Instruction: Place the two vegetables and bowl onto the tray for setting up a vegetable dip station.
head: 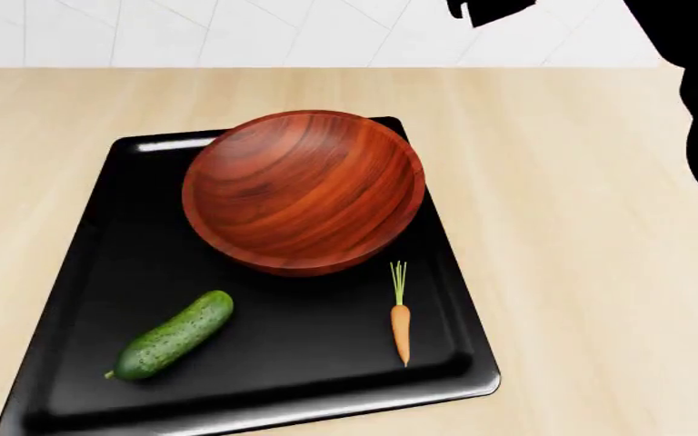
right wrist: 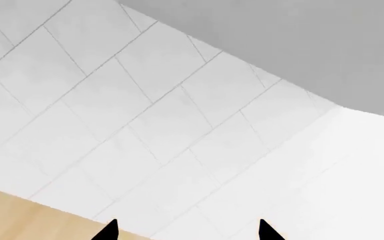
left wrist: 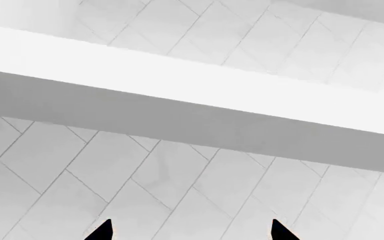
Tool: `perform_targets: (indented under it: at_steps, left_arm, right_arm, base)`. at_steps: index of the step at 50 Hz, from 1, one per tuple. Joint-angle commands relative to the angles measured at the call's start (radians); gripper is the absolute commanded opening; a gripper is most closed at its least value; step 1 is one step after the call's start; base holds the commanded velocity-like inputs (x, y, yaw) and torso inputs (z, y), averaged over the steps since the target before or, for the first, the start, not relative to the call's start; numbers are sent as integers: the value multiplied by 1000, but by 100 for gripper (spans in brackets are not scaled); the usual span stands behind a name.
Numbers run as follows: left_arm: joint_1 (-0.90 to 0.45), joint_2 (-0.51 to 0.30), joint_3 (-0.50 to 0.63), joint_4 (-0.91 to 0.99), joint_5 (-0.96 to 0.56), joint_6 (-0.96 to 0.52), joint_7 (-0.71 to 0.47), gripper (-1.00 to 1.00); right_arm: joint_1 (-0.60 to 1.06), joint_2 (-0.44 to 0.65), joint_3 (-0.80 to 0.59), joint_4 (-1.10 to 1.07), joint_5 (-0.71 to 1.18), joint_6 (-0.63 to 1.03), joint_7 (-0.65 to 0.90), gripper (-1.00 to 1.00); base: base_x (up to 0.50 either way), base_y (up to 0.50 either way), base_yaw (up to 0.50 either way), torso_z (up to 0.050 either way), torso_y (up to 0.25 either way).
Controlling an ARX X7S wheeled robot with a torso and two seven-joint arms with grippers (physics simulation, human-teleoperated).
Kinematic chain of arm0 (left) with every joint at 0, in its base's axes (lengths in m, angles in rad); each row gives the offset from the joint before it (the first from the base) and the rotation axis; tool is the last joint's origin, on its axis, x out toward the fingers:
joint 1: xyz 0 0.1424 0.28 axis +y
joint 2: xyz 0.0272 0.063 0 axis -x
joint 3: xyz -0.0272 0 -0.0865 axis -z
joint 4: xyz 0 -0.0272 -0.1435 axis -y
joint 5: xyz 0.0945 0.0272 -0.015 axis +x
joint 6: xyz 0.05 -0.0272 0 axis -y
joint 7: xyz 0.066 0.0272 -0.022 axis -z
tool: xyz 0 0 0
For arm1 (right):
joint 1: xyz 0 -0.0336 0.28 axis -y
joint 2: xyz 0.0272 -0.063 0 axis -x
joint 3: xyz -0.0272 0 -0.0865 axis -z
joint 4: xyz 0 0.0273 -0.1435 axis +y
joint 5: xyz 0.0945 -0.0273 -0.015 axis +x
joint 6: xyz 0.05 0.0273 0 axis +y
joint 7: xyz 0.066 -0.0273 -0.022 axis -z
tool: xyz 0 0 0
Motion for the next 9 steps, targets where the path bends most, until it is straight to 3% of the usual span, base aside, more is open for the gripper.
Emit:
perform_targets:
  at_steps: [1,9]
  left_arm:
    - [1,-14,-27,2,10,42,-48,100]
    - [-26,-13,-39,-10,21,21,-61,100]
  right_arm:
    - [128,-42,-40,-18,-68,122,-31,100]
    - [146,-45,-34,-47,-127,135,-65,100]
  base:
    - [0,0,0,0,0]
    - [0,0,0,0,0]
